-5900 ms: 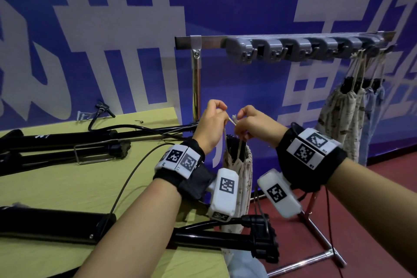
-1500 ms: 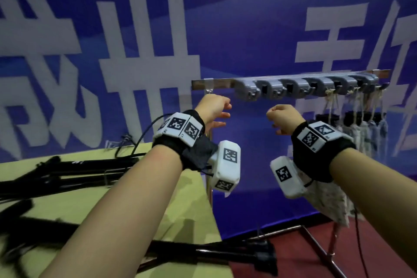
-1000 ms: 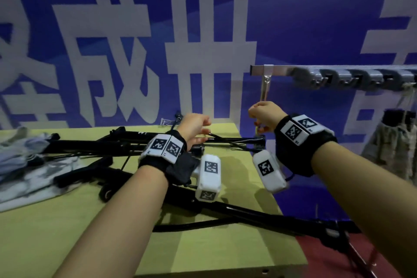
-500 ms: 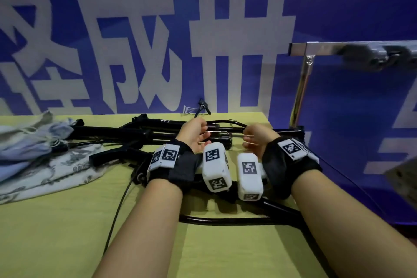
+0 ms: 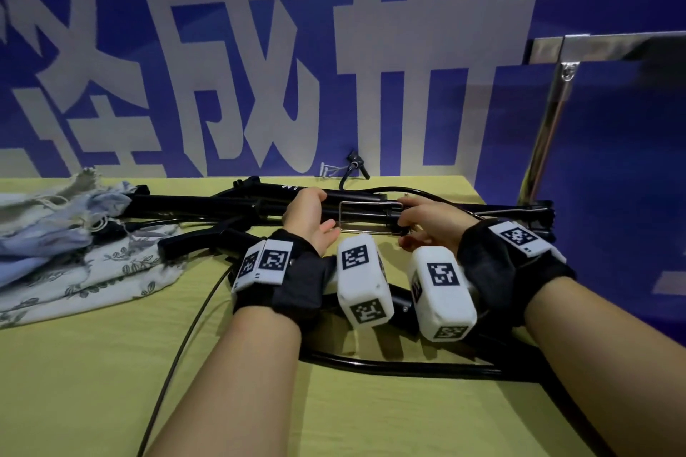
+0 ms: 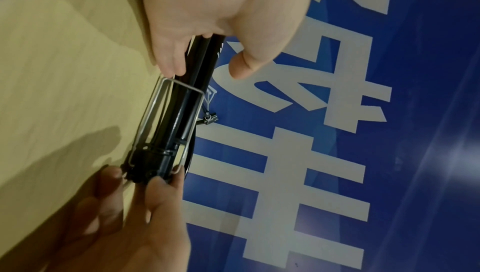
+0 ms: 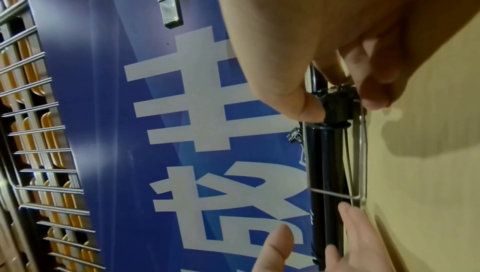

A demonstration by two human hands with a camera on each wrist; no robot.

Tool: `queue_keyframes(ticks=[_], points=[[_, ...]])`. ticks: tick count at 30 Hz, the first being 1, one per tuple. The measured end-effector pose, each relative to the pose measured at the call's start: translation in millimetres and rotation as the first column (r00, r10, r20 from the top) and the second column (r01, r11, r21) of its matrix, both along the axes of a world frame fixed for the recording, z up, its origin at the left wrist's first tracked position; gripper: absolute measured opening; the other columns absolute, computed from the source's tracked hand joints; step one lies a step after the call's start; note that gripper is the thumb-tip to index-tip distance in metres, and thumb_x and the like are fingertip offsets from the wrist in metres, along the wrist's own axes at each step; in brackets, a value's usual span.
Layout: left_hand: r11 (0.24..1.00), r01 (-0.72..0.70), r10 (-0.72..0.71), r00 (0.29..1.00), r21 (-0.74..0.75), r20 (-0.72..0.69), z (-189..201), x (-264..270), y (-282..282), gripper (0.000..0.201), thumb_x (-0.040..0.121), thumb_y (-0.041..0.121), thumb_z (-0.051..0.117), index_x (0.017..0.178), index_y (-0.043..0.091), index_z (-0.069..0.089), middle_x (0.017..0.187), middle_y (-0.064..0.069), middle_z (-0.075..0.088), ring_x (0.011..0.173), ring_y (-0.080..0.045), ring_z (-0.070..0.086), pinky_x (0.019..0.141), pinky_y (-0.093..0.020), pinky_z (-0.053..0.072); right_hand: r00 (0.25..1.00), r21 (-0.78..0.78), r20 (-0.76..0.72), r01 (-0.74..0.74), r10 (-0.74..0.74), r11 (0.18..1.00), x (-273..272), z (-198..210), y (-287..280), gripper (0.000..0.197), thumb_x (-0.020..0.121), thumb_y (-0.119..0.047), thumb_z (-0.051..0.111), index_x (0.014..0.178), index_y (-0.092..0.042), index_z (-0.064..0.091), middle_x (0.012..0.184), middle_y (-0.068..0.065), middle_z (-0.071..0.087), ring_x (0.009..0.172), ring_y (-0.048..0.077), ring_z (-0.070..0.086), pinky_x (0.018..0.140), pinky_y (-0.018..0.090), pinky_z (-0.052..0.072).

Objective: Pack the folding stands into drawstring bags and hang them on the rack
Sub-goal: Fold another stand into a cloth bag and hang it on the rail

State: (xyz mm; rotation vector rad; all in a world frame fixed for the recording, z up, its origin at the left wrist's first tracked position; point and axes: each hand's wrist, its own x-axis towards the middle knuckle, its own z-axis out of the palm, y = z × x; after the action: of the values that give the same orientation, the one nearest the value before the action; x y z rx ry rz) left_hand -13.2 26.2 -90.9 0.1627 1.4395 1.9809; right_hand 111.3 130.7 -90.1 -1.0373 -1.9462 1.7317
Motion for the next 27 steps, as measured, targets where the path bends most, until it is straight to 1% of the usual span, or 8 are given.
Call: queue_keyframes(ticks=[5,9,11,14,16,23,25,27], points=[[0.999,0.034,-0.037,0.996,0.03,0.081,3,3,-9,0.046,0.095,0.017,0.042,0.14,0.01,0.031,0.142,-0.017,0.035,0.126,-0.027,0.044,0.095,-0.036,0.042,0.996,0.082,0.09,-0.021,0.013,0.996,2,1,-6,0.019,0.088,-0.001,0.054,0.095,-0.019,0.052,0.088,0.007,0.055,0.069,0.019,0.053,0.057,0.024,0.042],[0.996,0.065,-0.073,0.988,0.059,0.137,7,4,-19,0.019,0.096,0.022,0.042,0.087,0.005,0.044,0.095,-0.016,0.052,0.075,-0.024,0.053,0.06,-0.032,0.041,0.994,0.152,0.106,-0.042,0.026,0.988,5,3,-10,0.022,0.087,-0.001,0.056,0.079,-0.019,0.046,0.076,0.006,0.05,0.064,0.02,0.047,0.052,0.024,0.036],[0.995,0.054,-0.067,0.986,0.089,0.15,6,4,-23,0.024,0.096,0.025,0.041,0.081,0.007,0.043,0.078,-0.011,0.05,0.062,-0.021,0.048,0.055,-0.03,0.041,0.998,0.148,0.064,-0.039,0.029,0.988,7,4,-13,0.022,0.089,-0.001,0.054,0.079,-0.019,0.044,0.074,0.005,0.046,0.056,0.015,0.039,0.05,0.024,0.031],[0.988,0.019,-0.043,0.987,0.153,0.154,2,2,-21,0.014,0.095,0.021,0.044,0.1,0.008,0.046,0.095,-0.012,0.058,0.077,-0.023,0.056,0.067,-0.033,0.047,0.998,0.135,-0.056,0.023,-0.016,0.991,6,8,-15,0.023,0.089,-0.002,0.047,0.079,-0.022,0.043,0.083,0.005,0.044,0.067,0.016,0.038,0.059,0.029,0.035],[0.98,0.0,-0.03,0.989,0.197,0.148,0,0,-19,0.008,0.095,0.018,0.043,0.096,0.01,0.048,0.099,-0.01,0.06,0.084,-0.023,0.058,0.077,-0.035,0.046,0.986,0.104,-0.157,0.065,-0.048,0.992,6,11,-18,0.025,0.089,0.001,0.042,0.079,-0.022,0.04,0.085,0.005,0.042,0.073,0.018,0.041,0.064,0.034,0.041],[0.942,0.065,-0.117,0.983,0.33,0.141,2,8,-23,0.012,0.095,0.009,0.042,0.085,0.009,0.049,0.101,-0.004,0.058,0.088,-0.018,0.058,0.071,-0.03,0.042,0.93,0.047,-0.352,0.129,-0.105,0.991,8,18,-28,0.034,0.085,0.012,0.031,0.075,-0.02,0.033,0.09,0.008,0.044,0.081,0.029,0.053,0.064,0.04,0.051],[0.943,0.068,-0.105,0.99,0.325,0.098,4,9,-22,0.018,0.094,0.007,0.043,0.108,0.01,0.054,0.106,-0.004,0.056,0.085,-0.016,0.058,0.07,-0.03,0.043,0.908,0.039,-0.395,0.17,-0.141,0.985,9,20,-28,0.033,0.085,0.011,0.03,0.075,-0.02,0.032,0.085,0.006,0.042,0.079,0.028,0.052,0.059,0.038,0.052],[0.949,0.064,-0.081,0.996,0.309,0.043,4,9,-19,0.052,0.093,0.006,0.045,0.144,0.015,0.033,0.112,-0.004,0.055,0.083,-0.014,0.058,0.068,-0.03,0.045,0.88,0.006,-0.434,0.219,-0.195,0.976,11,21,-27,0.026,0.087,0.005,0.033,0.079,-0.02,0.035,0.089,0.006,0.042,0.082,0.028,0.054,0.051,0.036,0.054]])
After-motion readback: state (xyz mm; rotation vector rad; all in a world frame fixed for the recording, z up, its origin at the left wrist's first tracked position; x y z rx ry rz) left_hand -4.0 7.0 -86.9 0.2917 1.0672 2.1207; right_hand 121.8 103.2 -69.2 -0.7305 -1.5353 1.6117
